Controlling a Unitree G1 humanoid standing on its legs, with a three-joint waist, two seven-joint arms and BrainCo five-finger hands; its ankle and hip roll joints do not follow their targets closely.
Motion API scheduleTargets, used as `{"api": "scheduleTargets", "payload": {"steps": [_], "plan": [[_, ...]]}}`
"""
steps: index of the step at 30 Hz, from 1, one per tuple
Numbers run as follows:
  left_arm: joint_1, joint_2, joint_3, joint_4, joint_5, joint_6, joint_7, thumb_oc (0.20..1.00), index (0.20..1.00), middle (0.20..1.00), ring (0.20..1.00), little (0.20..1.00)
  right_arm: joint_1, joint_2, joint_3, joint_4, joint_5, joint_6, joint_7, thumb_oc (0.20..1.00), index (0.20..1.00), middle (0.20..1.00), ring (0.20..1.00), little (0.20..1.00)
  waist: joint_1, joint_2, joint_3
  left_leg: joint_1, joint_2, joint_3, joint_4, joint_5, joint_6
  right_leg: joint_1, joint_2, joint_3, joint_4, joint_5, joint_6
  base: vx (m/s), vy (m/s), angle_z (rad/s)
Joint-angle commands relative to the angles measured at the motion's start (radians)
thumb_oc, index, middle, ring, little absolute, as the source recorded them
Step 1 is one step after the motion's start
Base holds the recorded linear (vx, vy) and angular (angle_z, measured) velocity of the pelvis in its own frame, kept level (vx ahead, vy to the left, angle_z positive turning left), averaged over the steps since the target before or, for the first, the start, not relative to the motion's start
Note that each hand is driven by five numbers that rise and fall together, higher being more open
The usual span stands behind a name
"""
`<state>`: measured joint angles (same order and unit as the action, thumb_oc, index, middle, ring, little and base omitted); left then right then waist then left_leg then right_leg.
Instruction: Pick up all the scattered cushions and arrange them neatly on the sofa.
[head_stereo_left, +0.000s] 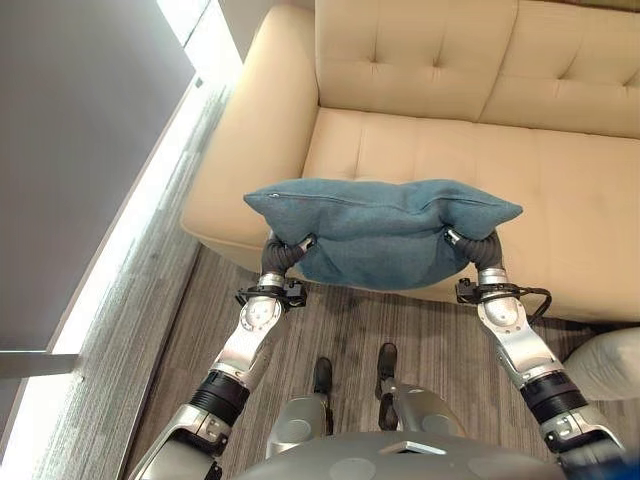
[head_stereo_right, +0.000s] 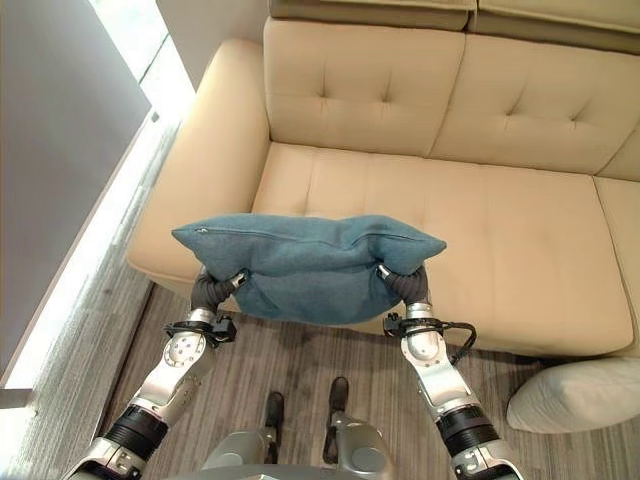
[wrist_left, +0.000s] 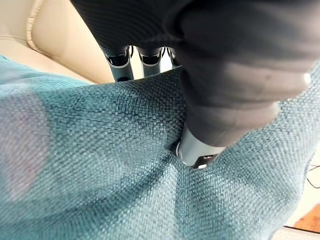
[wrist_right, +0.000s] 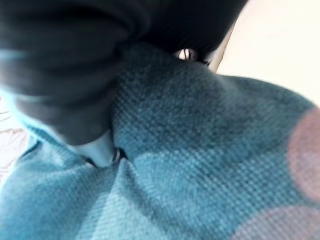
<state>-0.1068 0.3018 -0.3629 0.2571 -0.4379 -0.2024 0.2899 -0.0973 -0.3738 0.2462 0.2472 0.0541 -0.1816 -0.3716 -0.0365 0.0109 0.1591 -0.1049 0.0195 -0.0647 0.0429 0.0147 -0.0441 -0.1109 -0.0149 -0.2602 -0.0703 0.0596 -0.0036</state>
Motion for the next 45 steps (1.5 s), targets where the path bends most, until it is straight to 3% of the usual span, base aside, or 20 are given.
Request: {"api": "scheduleTargets", "payload": {"steps": [1,5,12,14,15,17,19,23,27,32,34,37,40,45], "plan": [[-0.04,0.005,-0.005,-0.087,0.048,-0.07,-0.051,0.2,0.2,0.2,0.2,0.2,-0.008,-0.018,-0.032,-0.088,-0.019,-0.076,0.006,0.2,0.2,0.2,0.2,0.2,0.006,-0.058,-0.049,-0.101,-0.032,-0.018,0.146,-0.062,-0.028,0.056,-0.033,0.071,0.061,-0.112,0.049,0.04,0.0,-0.03],[-0.042,0.009,-0.017,-0.096,0.059,-0.058,-0.061,0.2,0.2,0.2,0.2,0.2,-0.018,-0.022,-0.046,-0.103,-0.025,-0.06,-0.002,0.2,0.2,0.2,0.2,0.2,0.022,-0.053,-0.07,-0.151,-0.056,0.004,0.077,-0.026,-0.016,0.081,-0.021,0.098,0.057,-0.113,0.061,0.2,0.081,-0.03],[-0.006,0.026,-0.003,-0.145,0.078,-0.053,-0.068,0.2,0.2,0.2,0.2,0.2,-0.054,-0.01,-0.026,-0.119,-0.058,-0.043,0.021,0.2,0.2,0.2,0.2,0.2,0.05,-0.03,-0.085,-0.031,-0.072,0.033,0.041,-0.064,0.035,0.115,-0.059,0.176,0.138,-0.145,0.096,0.18,0.164,-0.7],[0.008,0.03,0.007,-0.163,0.076,-0.052,-0.074,0.2,0.2,0.2,0.2,0.2,-0.071,-0.002,-0.014,-0.126,-0.066,-0.04,0.038,0.2,0.2,0.2,0.2,0.2,0.067,-0.016,-0.086,-0.007,-0.082,0.041,0.037,-0.078,0.065,0.083,-0.072,0.198,0.247,-0.155,0.114,0.16,0.243,-0.64],[0.005,0.037,0.012,-0.168,0.069,-0.051,-0.068,0.2,0.2,0.2,0.2,0.2,-0.087,-0.002,-0.005,-0.13,-0.07,-0.036,0.045,0.2,0.2,0.2,0.2,0.2,0.061,0.001,-0.07,0.005,-0.078,0.038,0.034,-0.079,0.086,0.021,-0.073,0.207,0.38,-0.142,0.126,0.06,0.157,-0.23],[-0.004,0.035,0.012,-0.166,0.074,-0.052,-0.064,0.2,0.2,0.2,0.2,0.2,-0.089,0.006,-0.002,-0.14,-0.076,-0.04,0.048,0.2,0.2,0.2,0.2,0.2,0.059,0.009,-0.061,0.018,-0.079,0.041,0.028,-0.085,0.095,-0.034,-0.077,0.198,0.455,-0.131,0.135,0.07,0.124,-0.14],[-0.013,0.024,0.008,-0.163,0.075,-0.054,-0.063,0.2,0.2,0.2,0.2,0.2,-0.086,0.007,-0.002,-0.14,-0.085,-0.036,0.047,0.2,0.2,0.2,0.2,0.2,0.047,0.005,-0.058,0.041,-0.091,0.027,0.016,-0.095,0.099,-0.066,-0.062,0.209,0.412,-0.135,0.123,0.12,0.038,-0.11],[-0.021,0.013,0.012,-0.156,0.059,-0.061,-0.062,0.2,0.2,0.2,0.2,0.2,-0.103,0.001,0.002,-0.134,-0.08,-0.031,0.044,0.2,0.2,0.2,0.2,0.2,0.027,-0.003,-0.045,0.083,-0.094,0.015,-0.01,-0.116,0.088,-0.14,-0.07,0.184,0.204,-0.05,0.135,0.13,-0.084,-0.08],[-0.01,0.005,0.009,-0.147,0.063,-0.069,-0.068,0.2,0.2,0.2,0.2,0.2,-0.088,-0.001,-0.007,-0.143,-0.085,-0.037,0.045,0.2,0.2,0.2,0.2,0.2,0.022,-0.022,-0.058,0.103,-0.095,0.001,-0.012,-0.135,0.072,-0.095,-0.071,0.175,0.132,-0.018,0.131,0.15,-0.166,0.09],[-0.007,-0.017,-0.005,-0.136,0.046,-0.064,-0.074,0.2,0.2,0.2,0.2,0.2,-0.051,-0.013,-0.03,-0.151,-0.083,-0.046,0.031,0.2,0.2,0.2,0.2,0.2,0.009,-0.025,-0.075,0.087,-0.076,-0.019,0.038,-0.157,0.033,-0.029,-0.055,0.158,0.083,-0.025,0.108,0.11,-0.175,0.43],[-0.021,-0.033,-0.014,-0.13,0.021,-0.065,-0.078,0.2,0.2,0.2,0.2,0.2,-0.026,-0.024,-0.049,-0.161,-0.088,-0.044,0.02,0.2,0.2,0.2,0.2,0.2,-0.003,-0.041,-0.063,0.005,-0.053,0.037,0.195,-0.166,-0.002,0.013,-0.069,0.132,0.056,-0.04,0.093,0.06,-0.156,0.44],[-0.032,-0.043,-0.022,-0.123,0.018,-0.062,-0.068,0.2,0.2,0.2,0.2,0.2,-0.015,-0.027,-0.051,-0.163,-0.081,-0.047,0.012,0.2,0.2,0.2,0.2,0.2,0.0,-0.045,-0.059,-0.056,-0.039,0.057,0.222,-0.165,0.005,0.063,-0.062,0.113,0.021,-0.055,0.082,0.1,-0.08,0.56],[-0.068,-0.037,-0.035,-0.114,0.028,-0.051,-0.063,0.2,0.2,0.2,0.2,0.2,-0.012,-0.032,-0.063,-0.16,-0.07,-0.043,0.003,0.2,0.2,0.2,0.2,0.2,0.0,-0.045,-0.063,-0.099,-0.004,0.111,0.091,-0.062,0.0,0.081,-0.051,0.091,0.011,-0.069,0.085,0.13,-0.012,0.16],[-0.041,-0.038,-0.023,-0.132,0.015,-0.047,-0.061,0.2,0.2,0.2,0.2,0.2,-0.005,-0.025,-0.063,-0.178,-0.085,-0.037,-0.001,0.2,0.2,0.2,0.2,0.2,0.012,-0.042,-0.07,-0.096,-0.004,0.114,0.037,-0.02,-0.002,0.127,-0.038,0.099,0.012,-0.107,0.084,0.19,0.086,-0.08]]}}
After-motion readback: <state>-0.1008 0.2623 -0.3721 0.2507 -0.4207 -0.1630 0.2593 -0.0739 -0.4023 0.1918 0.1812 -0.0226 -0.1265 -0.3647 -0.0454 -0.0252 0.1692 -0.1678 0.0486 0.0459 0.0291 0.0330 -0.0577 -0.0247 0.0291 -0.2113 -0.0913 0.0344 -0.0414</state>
